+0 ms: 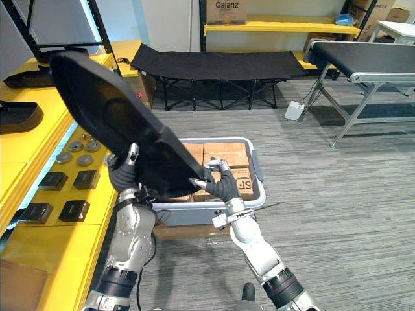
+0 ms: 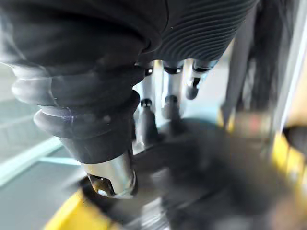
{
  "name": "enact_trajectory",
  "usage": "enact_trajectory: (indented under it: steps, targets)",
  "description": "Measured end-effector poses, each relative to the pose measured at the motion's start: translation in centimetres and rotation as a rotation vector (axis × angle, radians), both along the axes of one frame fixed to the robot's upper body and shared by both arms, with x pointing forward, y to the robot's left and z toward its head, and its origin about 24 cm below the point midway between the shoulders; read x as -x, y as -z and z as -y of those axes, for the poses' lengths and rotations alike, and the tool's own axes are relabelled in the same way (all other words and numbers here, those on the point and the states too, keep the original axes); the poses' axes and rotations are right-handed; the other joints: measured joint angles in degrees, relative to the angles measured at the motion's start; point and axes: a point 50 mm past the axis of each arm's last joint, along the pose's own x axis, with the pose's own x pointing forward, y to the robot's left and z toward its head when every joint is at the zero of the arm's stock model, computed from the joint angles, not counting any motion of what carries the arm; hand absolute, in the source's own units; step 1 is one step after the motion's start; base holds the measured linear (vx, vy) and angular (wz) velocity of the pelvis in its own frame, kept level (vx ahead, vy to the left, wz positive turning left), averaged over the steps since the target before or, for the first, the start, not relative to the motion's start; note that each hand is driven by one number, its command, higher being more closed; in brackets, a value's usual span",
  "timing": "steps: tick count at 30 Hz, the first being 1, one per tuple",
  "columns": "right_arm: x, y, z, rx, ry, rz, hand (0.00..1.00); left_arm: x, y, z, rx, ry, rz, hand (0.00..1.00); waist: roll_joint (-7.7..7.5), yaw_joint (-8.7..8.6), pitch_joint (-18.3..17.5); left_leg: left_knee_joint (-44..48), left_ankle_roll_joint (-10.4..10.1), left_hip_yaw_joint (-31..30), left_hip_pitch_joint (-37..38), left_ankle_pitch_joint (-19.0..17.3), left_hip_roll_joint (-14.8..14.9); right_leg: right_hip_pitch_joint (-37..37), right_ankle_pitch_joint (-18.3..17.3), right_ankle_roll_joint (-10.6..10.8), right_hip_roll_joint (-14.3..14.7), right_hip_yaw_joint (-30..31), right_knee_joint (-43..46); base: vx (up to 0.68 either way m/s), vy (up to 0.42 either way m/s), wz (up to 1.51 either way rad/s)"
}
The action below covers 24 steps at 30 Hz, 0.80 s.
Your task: Walk over and take plastic housings, then place them on the shelf
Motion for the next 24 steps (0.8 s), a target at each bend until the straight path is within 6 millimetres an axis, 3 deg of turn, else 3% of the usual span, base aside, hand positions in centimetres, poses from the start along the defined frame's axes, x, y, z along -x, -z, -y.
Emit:
enact_trajectory:
  steps: [4, 9, 19, 24]
  targets:
    - [1.3, 0.0, 0.0, -0.183, -0.185, -0.070, 0.00, 1.4, -0.3, -2.0, -0.131, -0.190, -0.004, 1.00, -0.86, 0.83, -0.9, -0.4, 0.0, -0.1, 0.2, 0.0, 0.0, 0.2, -0.2, 0.2, 0.0, -0.2, 0.0, 0.00, 0.008, 0.02]
    - [2.7, 1.4, 2.5, -0.271, -0.245, -0.146, 0.00, 2.4, -1.1, -4.2, -0.123, -0.303, 0.064, 1.00, -0.95, 1.05, -1.8, -0.4, 0.1, -0.1, 0.4, -0.4, 0.0, 0.5, -0.7, 0.6, -0.1, -0.4, 0.0, 0.00, 0.004, 0.01]
    - [3.9, 4.0, 7.8, -0.354, -0.006, -0.260, 0.00, 4.0, -1.9, -5.0, -0.107, -0.376, 0.123, 1.00, 0.34, -0.54, -2.1, -0.4, 0.1, 1.1, 0.6, -1.2, -0.1, -0.1, -0.6, 0.9, 0.0, 0.6, 0.5, 0.02, 0.019, -0.05]
    - [4.1, 5.1, 9.3, -0.186, 0.199, -0.277, 0.00, 6.1, -2.5, -5.5, -0.107, -0.395, 0.161, 1.00, 0.80, -0.60, -1.8, -0.4, 0.3, 1.2, 0.6, -1.4, -0.1, -0.1, -0.7, 1.0, 0.0, 0.7, 0.5, 0.00, 0.000, 0.00]
